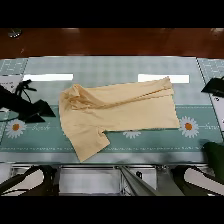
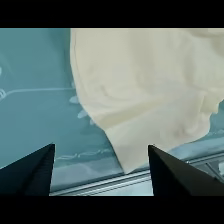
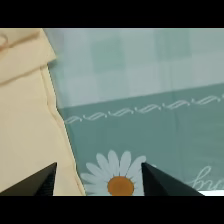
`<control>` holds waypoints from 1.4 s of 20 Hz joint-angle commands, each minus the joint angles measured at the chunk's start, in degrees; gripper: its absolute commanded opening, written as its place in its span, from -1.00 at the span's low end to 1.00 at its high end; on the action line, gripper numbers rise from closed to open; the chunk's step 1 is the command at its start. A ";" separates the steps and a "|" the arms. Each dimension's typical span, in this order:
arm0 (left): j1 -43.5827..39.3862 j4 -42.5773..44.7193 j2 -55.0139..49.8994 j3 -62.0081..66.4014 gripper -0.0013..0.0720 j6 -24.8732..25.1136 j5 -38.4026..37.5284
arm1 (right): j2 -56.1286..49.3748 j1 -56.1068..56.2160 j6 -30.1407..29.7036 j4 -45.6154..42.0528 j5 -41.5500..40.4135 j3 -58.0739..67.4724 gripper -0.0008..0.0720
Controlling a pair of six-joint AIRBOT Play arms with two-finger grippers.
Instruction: Fold the shirts.
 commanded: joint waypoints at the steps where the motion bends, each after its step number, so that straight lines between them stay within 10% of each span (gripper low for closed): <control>1: 0.50 0.31 1.49 -9.86 0.86 1.55 3.39 | 2.93 -2.62 -2.93 2.99 -0.33 -10.54 0.66; 13: -2.84 -10.86 -4.76 -20.04 0.82 6.60 23.67 | 2.93 -2.62 -4.44 4.07 -1.16 -12.98 0.65; 15: -4.63 -14.12 -6.08 -20.13 -0.01 6.36 28.04 | 2.93 -2.62 -4.42 4.04 0.07 -12.98 0.65; 19: -5.35 -20.37 -6.19 -20.00 -0.90 5.57 32.48 | 2.93 -2.64 -0.70 -4.50 2.54 -13.00 0.66; 28: -5.35 -19.08 -5.84 -20.02 -0.91 9.66 27.65 | 2.91 -12.98 -3.98 7.28 1.70 -21.70 0.66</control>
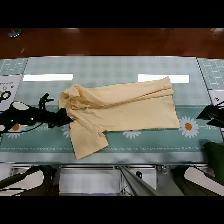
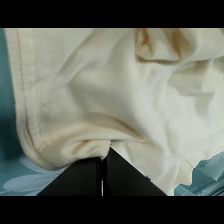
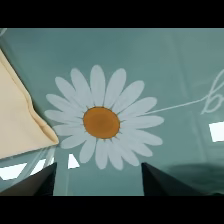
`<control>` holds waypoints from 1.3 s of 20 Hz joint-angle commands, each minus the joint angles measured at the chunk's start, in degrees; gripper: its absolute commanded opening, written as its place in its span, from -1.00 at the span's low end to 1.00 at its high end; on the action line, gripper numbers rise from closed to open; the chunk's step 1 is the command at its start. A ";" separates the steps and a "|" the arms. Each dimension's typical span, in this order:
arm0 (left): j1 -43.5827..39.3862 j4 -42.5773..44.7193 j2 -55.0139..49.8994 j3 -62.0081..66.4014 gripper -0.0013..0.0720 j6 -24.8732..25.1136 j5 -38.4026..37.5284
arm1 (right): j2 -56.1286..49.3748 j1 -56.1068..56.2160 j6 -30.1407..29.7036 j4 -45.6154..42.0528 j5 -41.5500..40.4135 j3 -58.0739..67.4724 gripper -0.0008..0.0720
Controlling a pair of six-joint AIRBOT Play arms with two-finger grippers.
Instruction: Fold the shirts.
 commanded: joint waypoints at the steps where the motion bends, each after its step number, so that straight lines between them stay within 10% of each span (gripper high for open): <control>1: -0.04 0.24 0.20 -0.02 -0.91 1.60 -2.60 | -0.02 -3.28 -3.17 6.54 -1.01 -5.53 0.66; 14: -0.04 0.20 0.20 0.00 -0.91 1.70 -2.60 | -2.32 15.23 1.62 14.84 -21.22 -18.32 0.61; 15: -0.02 0.20 0.20 0.07 -0.91 1.70 -2.64 | -3.19 16.92 1.42 15.80 -21.22 -18.29 0.37; 17: -0.04 0.17 0.44 1.07 -0.91 1.75 -4.07 | -3.10 19.56 -0.09 18.80 -20.70 -17.40 -0.91; 26: -0.04 -12.20 31.85 36.81 -0.91 4.13 6.43 | 20.63 20.28 -19.58 38.99 -24.90 20.83 -0.90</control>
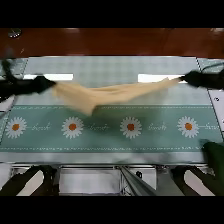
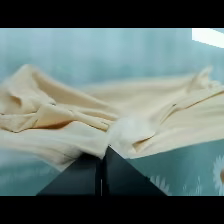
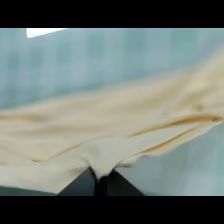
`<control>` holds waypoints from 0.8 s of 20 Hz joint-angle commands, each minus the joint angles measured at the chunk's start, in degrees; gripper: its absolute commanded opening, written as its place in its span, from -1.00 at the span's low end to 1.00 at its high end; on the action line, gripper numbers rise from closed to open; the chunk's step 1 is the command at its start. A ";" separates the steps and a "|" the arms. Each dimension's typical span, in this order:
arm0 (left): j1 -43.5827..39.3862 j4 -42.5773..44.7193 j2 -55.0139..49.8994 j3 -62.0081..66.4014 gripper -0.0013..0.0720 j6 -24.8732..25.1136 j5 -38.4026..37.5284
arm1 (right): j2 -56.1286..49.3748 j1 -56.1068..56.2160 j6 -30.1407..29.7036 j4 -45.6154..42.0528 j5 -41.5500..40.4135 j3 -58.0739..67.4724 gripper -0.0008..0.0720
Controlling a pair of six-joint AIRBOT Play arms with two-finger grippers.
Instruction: Fold the shirts.
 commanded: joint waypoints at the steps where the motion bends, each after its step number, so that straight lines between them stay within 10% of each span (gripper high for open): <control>1: 0.02 -4.42 13.79 18.40 -0.91 5.11 12.74 | 10.60 0.26 -4.57 2.36 -7.67 18.25 -0.90; 5: 0.02 -3.80 23.43 33.18 -0.91 10.73 25.46 | 17.14 0.26 0.74 -8.31 -15.91 34.47 -0.90; 9: 0.04 -1.84 27.76 41.86 -0.91 8.15 22.91 | 19.45 0.26 18.51 -25.18 -13.11 44.92 -0.90; 16: 0.04 30.45 29.11 51.89 -0.92 -21.27 -4.26 | 19.71 0.26 25.07 -34.16 15.34 55.34 -0.90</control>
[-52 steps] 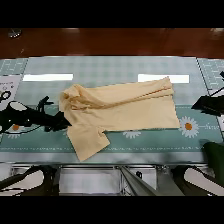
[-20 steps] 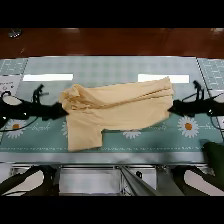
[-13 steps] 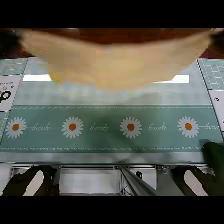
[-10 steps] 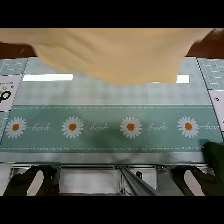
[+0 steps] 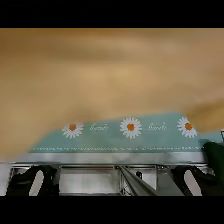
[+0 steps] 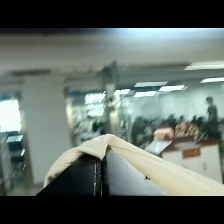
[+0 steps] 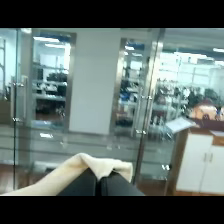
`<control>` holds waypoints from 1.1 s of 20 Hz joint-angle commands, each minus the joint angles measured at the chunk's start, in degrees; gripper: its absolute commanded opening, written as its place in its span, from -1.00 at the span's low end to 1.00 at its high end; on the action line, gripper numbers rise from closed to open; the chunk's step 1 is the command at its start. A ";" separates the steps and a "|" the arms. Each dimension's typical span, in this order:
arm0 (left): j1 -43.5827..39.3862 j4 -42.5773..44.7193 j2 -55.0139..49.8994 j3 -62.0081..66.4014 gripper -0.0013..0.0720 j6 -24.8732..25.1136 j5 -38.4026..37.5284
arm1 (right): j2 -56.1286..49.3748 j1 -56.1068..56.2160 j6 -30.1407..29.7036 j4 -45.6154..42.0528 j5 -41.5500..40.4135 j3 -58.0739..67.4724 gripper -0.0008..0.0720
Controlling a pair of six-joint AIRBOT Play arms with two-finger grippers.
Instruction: Fold the shirts.
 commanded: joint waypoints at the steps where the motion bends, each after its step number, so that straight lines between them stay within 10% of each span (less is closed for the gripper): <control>1: 0.04 12.70 0.31 3.65 -0.92 -13.86 -18.36 | -0.17 0.02 4.35 -5.51 18.49 3.63 -0.90; 4: 2.47 15.76 -4.15 3.32 -0.92 -13.33 -38.56 | -5.25 0.07 3.91 -7.54 38.69 3.04 -0.90; 8: 4.31 11.10 -13.55 -4.44 -0.92 -11.76 -53.75 | -11.91 0.07 4.24 -4.85 43.54 -7.89 -0.90; 16: -2.80 7.02 -30.88 -27.67 -0.91 -5.90 -25.33 | -33.55 4.92 -1.05 -1.09 30.58 -22.80 -0.90; 22: -7.85 7.08 -44.44 -27.58 -0.91 -2.51 -4.33 | -40.57 17.14 2.64 -13.66 -9.51 -18.47 -0.90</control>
